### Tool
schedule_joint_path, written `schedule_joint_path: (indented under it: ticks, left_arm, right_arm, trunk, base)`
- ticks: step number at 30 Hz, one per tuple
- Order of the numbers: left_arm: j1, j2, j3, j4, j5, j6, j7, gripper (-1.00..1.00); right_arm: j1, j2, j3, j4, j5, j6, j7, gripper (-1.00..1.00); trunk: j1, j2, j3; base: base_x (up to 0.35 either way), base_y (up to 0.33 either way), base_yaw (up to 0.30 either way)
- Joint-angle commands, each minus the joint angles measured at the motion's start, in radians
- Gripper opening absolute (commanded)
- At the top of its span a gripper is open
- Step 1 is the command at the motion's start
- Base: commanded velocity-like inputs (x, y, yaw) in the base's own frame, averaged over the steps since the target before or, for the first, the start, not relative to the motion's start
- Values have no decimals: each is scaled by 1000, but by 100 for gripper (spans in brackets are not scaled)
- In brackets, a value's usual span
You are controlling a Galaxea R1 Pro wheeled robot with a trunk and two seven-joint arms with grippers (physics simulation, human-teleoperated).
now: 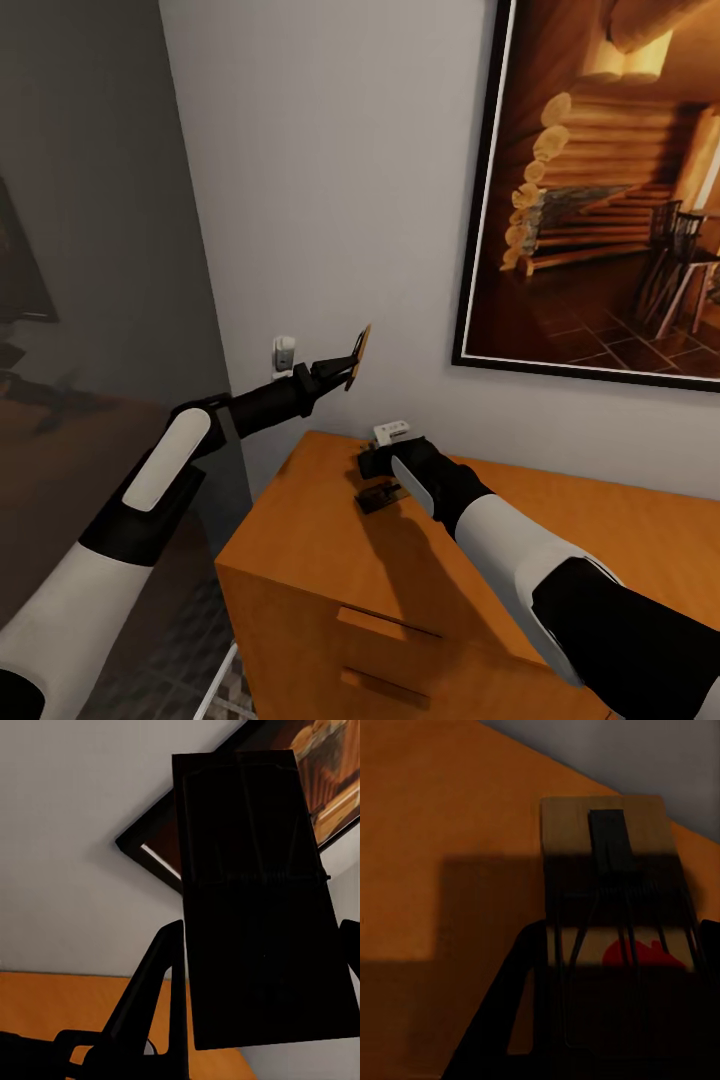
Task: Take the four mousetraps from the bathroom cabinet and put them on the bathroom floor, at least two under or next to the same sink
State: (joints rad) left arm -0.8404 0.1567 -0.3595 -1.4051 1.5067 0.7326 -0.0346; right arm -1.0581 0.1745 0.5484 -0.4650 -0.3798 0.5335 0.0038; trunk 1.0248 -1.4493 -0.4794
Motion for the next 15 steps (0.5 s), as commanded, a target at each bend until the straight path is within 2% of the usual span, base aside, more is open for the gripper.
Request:
schedule_joint_path:
  ticks: [1,15]
  left_arm:
    - [-1,0,-1,0,-3,1,-2,-100]
    - [-1,-2,-1,1,-3,1,-2,-100]
  right_arm:
    - [0,0,2,14,-8,3,0,-100]
    - [0,0,2,2,-2,3,2,-100]
  trunk:
    - [0,0,-1]
    - [0,0,-1]
  base:
    - [0,0,0]
    - [0,0,0]
